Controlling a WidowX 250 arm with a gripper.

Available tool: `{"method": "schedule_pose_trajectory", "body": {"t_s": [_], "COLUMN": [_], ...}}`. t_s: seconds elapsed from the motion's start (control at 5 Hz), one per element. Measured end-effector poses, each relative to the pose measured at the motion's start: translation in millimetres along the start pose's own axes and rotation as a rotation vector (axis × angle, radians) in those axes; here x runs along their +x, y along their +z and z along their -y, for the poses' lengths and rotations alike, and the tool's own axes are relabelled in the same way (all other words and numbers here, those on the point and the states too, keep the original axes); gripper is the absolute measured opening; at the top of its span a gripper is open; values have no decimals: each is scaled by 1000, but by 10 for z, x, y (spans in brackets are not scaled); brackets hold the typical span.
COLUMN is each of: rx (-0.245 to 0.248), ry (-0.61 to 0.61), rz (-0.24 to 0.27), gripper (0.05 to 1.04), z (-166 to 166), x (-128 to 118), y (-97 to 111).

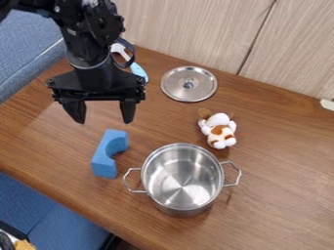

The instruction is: Put the soft toy into the metal container

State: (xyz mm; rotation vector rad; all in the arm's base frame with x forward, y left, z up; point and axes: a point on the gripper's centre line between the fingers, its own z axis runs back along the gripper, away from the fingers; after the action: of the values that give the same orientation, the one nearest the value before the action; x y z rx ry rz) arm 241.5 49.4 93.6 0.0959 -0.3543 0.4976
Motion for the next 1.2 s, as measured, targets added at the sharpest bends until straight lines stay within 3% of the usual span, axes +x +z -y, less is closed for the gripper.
{"method": "schedule_pose_trajectory", "body": {"t_s": [0.2, 0.6, 0.8, 1.2], "rx": [4, -32, -78, -138], "ry": [4, -66, -87, -97], "rz": [-16, -56, -85, -123], "gripper": [1000, 1000, 1000, 1000], "z": [7, 707, 1046, 1418], "x": [-28, -56, -5, 101], "y": [-34, -219, -305, -575]}}
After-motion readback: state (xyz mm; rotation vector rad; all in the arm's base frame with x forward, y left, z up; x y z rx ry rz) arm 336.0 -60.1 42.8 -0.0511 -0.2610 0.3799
